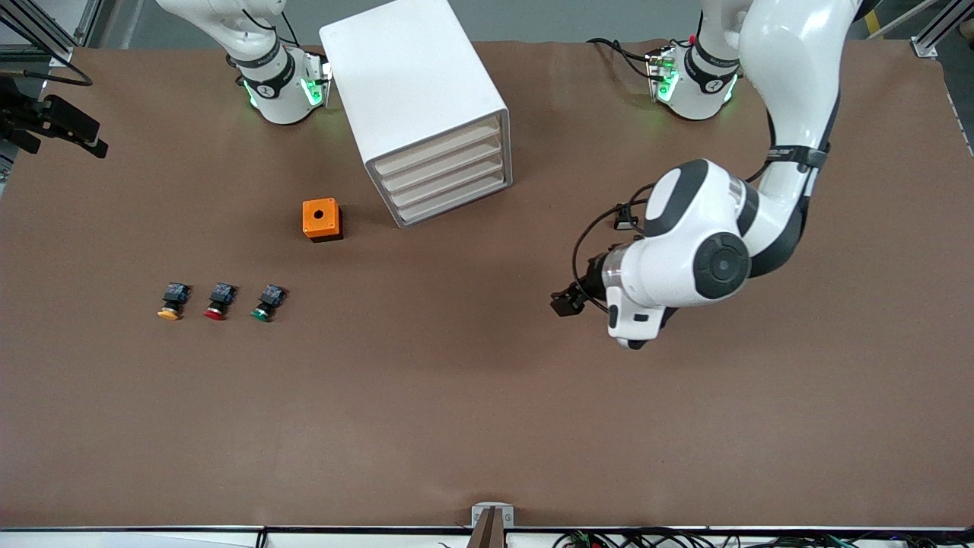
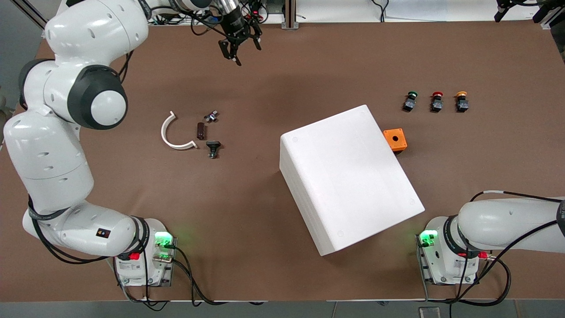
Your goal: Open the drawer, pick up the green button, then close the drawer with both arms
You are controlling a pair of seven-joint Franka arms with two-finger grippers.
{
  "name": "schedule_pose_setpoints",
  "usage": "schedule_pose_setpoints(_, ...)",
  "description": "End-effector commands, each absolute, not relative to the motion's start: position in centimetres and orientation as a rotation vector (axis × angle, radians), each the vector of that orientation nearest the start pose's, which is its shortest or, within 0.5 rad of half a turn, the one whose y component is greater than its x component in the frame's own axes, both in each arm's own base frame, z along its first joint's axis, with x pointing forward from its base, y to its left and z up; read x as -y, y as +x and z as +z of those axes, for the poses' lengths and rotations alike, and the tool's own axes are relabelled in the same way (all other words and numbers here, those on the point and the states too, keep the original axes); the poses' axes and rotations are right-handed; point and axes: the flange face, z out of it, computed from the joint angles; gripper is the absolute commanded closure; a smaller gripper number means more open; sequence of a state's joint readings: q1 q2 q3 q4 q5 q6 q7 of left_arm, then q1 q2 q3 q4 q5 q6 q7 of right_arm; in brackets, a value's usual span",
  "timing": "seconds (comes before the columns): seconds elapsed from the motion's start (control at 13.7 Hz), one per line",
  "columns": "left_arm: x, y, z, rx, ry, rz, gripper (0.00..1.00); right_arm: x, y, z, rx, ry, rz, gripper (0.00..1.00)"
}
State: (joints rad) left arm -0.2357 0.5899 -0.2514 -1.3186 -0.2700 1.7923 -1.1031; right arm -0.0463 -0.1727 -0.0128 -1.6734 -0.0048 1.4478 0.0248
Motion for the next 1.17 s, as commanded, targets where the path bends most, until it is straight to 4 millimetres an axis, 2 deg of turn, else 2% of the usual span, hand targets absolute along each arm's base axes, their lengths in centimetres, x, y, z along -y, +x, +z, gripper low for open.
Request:
schedule_pose_setpoints(0.0, 29.1, 64.0, 42.2, 1.047, -3.163, 0.520, 0.00, 3.1, 48.1, 66.3, -0.121, -3.140, 0.065, 0.00)
schedule_pose_setpoints(0.07, 27.9, 64.4, 42.3, 0.999, -3.188, 0.512, 0.00, 3.2, 48.1, 66.4, -0.123, -3.140, 0.058, 0.00)
schedule_pose_setpoints(0.15, 25.8, 64.9, 43.1, 0.942, -3.217, 0.504, 0.00, 3.2, 48.2, 66.4, -0.123, -3.140, 0.048, 0.00)
schedule_pose_setpoints(0.22, 24.4, 64.5, 44.2, 0.817, -3.244, 0.514, 0.00, 3.3, 48.2, 66.4, -0.126, -3.140, 0.046, 0.00)
schedule_pose_setpoints(0.44, 17.3, 64.0, 48.0, 0.481, -3.319, 0.536, 0.00, 3.5, 48.1, 66.7, -0.132, -3.138, 0.005, 0.00)
schedule_pose_setpoints(0.66, 11.3, 63.4, 49.7, 0.311, -3.330, 0.529, 0.00, 3.5, 48.3, 66.8, -0.130, -3.138, -0.024, 0.00)
schedule_pose_setpoints(0.95, 4.5, 60.8, 51.2, 0.116, -3.280, 0.442, 0.00, 3.6, 48.3, 66.8, -0.122, -3.138, -0.034, 0.00)
schedule_pose_setpoints(1.02, 1.8, 60.1, 51.6, 0.088, -3.290, 0.423, 0.00, 3.7, 48.4, 66.9, -0.099, -3.139, -0.041, 0.00)
schedule_pose_setpoints(1.1, 0.0, 59.1, 52.0, 0.071, -3.294, 0.395, 0.00, 3.8, 48.5, 66.9, -0.075, -3.140, -0.050, 0.00)
